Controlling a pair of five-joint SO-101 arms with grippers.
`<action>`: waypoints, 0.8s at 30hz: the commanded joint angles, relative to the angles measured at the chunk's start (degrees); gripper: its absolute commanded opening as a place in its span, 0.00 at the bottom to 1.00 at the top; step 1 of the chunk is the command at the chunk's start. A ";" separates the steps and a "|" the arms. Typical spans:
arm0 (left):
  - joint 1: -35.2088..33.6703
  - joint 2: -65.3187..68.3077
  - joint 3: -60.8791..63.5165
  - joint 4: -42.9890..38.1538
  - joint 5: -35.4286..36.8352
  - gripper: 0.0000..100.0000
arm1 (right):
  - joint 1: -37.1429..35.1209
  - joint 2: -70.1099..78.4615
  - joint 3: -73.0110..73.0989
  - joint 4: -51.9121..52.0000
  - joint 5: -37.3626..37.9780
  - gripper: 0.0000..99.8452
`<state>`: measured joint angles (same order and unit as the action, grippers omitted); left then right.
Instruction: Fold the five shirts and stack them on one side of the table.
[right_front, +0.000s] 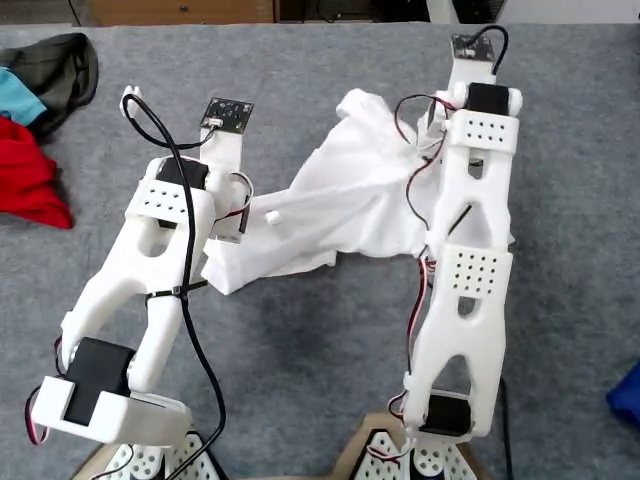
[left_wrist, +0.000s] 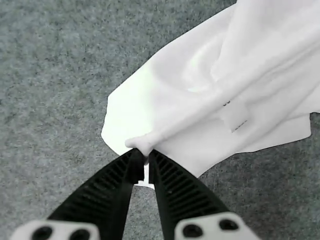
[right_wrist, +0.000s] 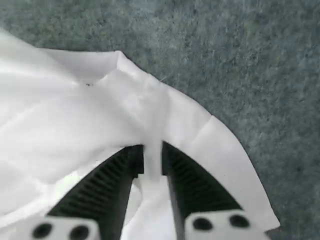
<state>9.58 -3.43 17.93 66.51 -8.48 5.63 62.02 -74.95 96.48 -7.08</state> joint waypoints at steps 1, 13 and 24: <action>-0.44 -2.42 -0.09 0.53 0.26 0.02 | 0.92 -0.66 -7.52 3.52 0.79 0.19; -0.44 -2.42 -0.18 2.02 0.18 0.02 | -15.78 -7.96 -10.15 5.80 0.53 0.08; -3.08 -2.42 -0.18 1.93 0.09 0.02 | -21.67 -11.82 8.22 5.19 -3.69 0.08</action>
<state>7.12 -3.43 18.11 68.09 -8.48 -15.21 55.25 -67.56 101.23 -9.71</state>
